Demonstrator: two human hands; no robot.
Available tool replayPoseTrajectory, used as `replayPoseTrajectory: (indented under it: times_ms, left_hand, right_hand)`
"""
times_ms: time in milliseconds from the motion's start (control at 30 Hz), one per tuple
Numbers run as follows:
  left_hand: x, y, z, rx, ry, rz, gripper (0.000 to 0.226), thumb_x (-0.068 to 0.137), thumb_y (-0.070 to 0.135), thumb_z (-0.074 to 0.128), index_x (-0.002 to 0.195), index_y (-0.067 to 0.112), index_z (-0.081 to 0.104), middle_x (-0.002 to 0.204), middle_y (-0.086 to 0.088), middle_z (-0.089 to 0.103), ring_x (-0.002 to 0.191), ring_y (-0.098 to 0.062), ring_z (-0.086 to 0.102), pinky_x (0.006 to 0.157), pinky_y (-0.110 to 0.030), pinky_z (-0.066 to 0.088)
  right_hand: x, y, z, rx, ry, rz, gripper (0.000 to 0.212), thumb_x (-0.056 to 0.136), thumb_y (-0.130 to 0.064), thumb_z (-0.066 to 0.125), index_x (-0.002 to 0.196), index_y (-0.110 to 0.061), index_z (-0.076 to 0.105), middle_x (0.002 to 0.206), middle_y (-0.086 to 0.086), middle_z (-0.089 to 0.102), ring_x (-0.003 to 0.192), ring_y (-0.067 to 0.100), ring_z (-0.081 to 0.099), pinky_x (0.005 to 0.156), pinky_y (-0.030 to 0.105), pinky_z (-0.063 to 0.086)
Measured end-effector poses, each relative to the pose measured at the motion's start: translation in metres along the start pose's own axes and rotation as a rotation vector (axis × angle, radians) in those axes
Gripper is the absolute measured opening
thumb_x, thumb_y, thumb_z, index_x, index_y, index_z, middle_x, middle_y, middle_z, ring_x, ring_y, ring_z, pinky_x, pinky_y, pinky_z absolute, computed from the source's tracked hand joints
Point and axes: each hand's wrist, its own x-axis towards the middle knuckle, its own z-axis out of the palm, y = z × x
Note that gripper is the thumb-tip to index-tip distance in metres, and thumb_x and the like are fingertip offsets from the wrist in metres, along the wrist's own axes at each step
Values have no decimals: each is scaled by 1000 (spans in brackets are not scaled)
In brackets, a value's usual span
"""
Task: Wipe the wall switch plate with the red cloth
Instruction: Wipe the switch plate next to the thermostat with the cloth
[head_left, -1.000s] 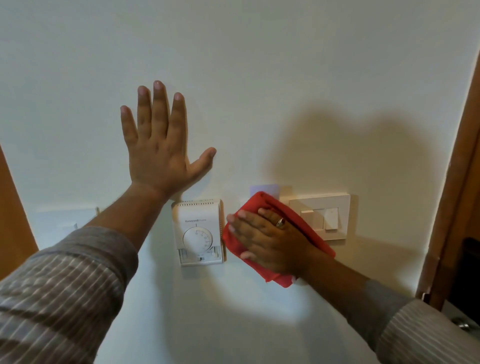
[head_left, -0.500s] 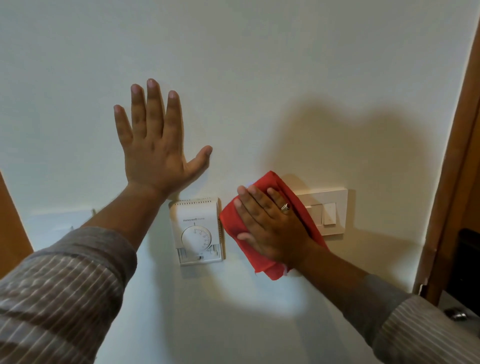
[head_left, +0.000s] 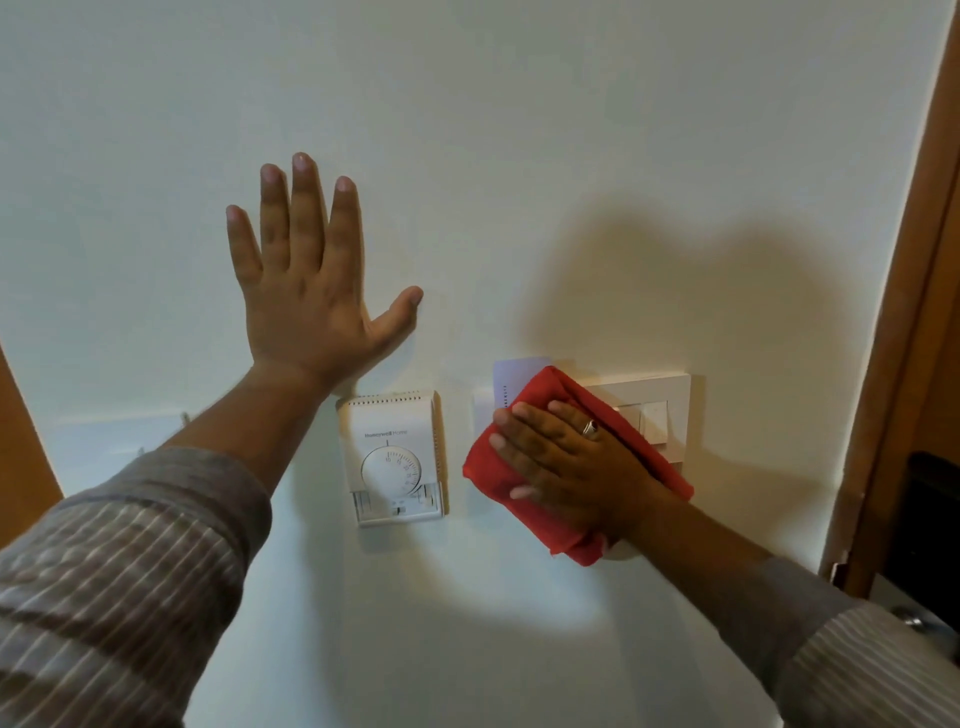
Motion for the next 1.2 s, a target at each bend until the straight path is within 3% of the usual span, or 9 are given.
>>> replayPoseTrajectory:
  times_ms: [200,333,400,467,600,767,867,1033,1200]
  left_hand:
    - [-1,-1,2,42,43,12,100,91,76,38,160,7,18,165,-29,19,153,-50,17,120,-70,13]
    - [0,0,-2,27,18,6,100,91,76,36,161,8,17,166,-29,17,154,-49,15,121,-68,11]
    - [-1,-1,-2,11,-1,5,100,91,77,34,161,9,14,167,-28,14,154,-48,13,122,-68,10]
    - [-2,-3,-2,14,2,4,100,91,77,35,161,8,14,167,-28,15,154,-48,13,122,-67,10]
    - [-1,-1,-3,8,-1,-4,100,91,77,34,162,9,12,168,-27,14,155,-47,12,122,-67,10]
    - [-1,1,-1,3,-3,-17,100,90,78,33,162,11,11,169,-25,11,155,-46,10,123,-66,8]
    - [0,1,0,1,7,-12,100,90,77,34,162,11,12,168,-26,13,155,-47,11,122,-67,8]
    - [-1,-1,-1,-1,3,10,100,91,77,34,162,10,12,167,-28,13,154,-49,11,121,-68,8]
    - [-2,-2,-1,11,13,22,101,91,76,37,161,8,14,166,-30,15,153,-50,13,121,-68,9]
  right_hand:
    - [50,-42,3,50,55,521,66,102,-48,41,150,-4,33,158,17,25,150,34,21,125,48,8]
    - [33,-31,4,26,30,99,56,103,-41,47,150,-11,42,160,10,29,149,30,28,124,48,13]
    - [20,-7,3,21,-67,-180,57,105,-36,46,155,-12,32,164,8,23,152,30,19,126,47,7]
    - [15,8,5,3,-109,-250,62,107,-36,42,159,-12,17,167,10,12,154,33,3,126,48,0]
    - [12,-13,7,18,35,204,69,104,-46,44,157,-8,20,164,13,11,154,32,8,126,47,8]
    - [32,-56,14,38,20,631,71,106,-51,23,158,-5,9,163,14,11,154,32,-6,125,47,0]
    - [25,-55,15,45,46,468,72,106,-49,32,159,-7,9,165,13,13,155,32,2,126,48,2]
    - [-1,-11,7,131,-72,-176,65,107,-30,38,159,-11,5,167,5,8,155,27,5,126,45,0]
    - [-12,5,7,38,-92,-136,68,107,-36,41,159,-11,8,168,9,5,155,31,2,126,46,2]
